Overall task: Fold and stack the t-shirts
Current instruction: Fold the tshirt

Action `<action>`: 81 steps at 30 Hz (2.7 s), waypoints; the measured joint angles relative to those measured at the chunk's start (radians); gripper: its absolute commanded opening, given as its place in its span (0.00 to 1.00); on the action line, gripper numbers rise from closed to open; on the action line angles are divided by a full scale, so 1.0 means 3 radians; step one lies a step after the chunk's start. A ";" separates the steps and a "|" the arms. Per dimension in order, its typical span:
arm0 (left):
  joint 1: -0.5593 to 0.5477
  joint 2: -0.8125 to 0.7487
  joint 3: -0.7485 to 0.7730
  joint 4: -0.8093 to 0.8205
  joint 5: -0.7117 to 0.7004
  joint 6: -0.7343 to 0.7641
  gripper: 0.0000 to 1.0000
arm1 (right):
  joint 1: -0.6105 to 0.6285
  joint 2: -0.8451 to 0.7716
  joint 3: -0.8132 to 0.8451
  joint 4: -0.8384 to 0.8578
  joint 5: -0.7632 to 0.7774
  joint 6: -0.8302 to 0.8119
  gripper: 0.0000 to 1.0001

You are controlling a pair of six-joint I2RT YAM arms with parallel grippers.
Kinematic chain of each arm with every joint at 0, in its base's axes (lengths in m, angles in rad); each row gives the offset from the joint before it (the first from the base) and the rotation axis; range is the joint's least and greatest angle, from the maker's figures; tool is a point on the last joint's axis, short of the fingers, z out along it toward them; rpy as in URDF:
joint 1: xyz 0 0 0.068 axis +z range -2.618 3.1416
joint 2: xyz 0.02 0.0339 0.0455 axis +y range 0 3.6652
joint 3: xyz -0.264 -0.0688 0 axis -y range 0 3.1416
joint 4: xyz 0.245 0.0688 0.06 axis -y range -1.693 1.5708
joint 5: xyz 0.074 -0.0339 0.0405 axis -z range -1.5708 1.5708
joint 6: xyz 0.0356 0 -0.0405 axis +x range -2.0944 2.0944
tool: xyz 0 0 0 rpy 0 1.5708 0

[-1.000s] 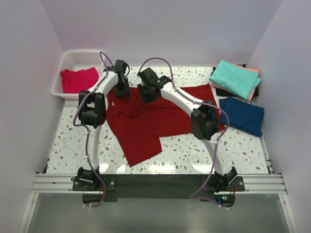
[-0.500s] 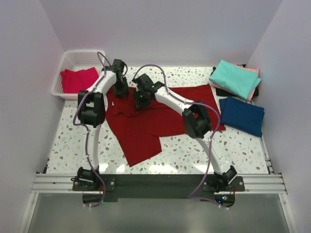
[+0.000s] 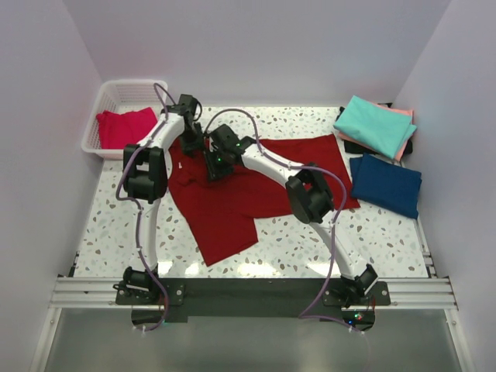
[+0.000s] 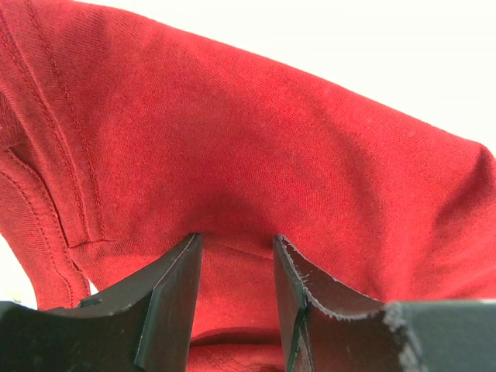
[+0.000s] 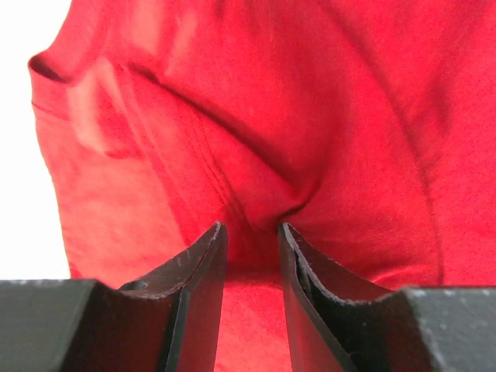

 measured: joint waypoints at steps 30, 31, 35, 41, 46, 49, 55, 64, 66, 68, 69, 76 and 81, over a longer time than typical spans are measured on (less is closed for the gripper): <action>0.0071 0.0215 0.0366 -0.0051 0.0168 0.0159 0.48 | 0.0047 -0.0484 -0.0676 -0.0763 0.0467 -0.0201 0.34; 0.0071 0.0243 0.0411 -0.0048 0.0165 0.0160 0.49 | 0.0047 -0.0484 -0.0671 -0.0767 0.0465 -0.0206 0.34; 0.0075 0.0314 0.0529 0.0023 0.0137 0.0173 0.51 | 0.0046 -0.0484 -0.0627 -0.0811 0.0504 -0.0198 0.36; 0.0083 0.0378 0.0605 0.0198 0.0051 0.0172 0.52 | -0.0051 -0.0595 -0.0449 -0.0882 0.0916 -0.0050 0.37; 0.0088 0.0393 0.0589 0.0409 0.0019 0.0211 0.52 | -0.0573 -0.0877 -0.0528 -0.0890 0.1205 0.0154 0.37; 0.0089 0.0381 0.0523 0.0589 0.0018 0.0263 0.54 | -0.1020 -0.1026 -0.0696 -0.0881 0.1400 0.0216 0.37; 0.0093 0.0145 0.0065 0.0996 0.0051 0.0348 0.57 | -0.1723 -0.1054 -0.0914 -0.0907 0.1659 0.0226 0.37; 0.0109 -0.0172 -0.0319 0.0938 0.0134 0.0436 0.58 | -0.1831 -0.0828 -0.0797 -0.0868 0.1667 0.0228 0.37; 0.0109 -0.0328 -0.0458 0.0917 0.0146 0.0462 0.59 | -0.1844 -0.0752 -0.0793 -0.0870 0.1630 0.0237 0.37; 0.0108 -0.0478 -0.0575 0.0904 0.0148 0.0472 0.59 | -0.1869 -0.0671 -0.0783 -0.0871 0.1595 0.0243 0.37; 0.0108 -0.0570 -0.0638 0.0889 0.0148 0.0473 0.59 | -0.1886 -0.0622 -0.0773 -0.0871 0.1587 0.0249 0.37; 0.0095 -0.1048 -0.1136 0.0870 0.0150 0.0495 0.58 | -0.1984 -0.0511 -0.0704 -0.0868 0.1508 0.0285 0.37; 0.0060 -0.1095 -0.1605 0.0886 0.0200 0.0492 0.58 | -0.2003 -0.0465 -0.0632 -0.0905 0.1494 0.0287 0.37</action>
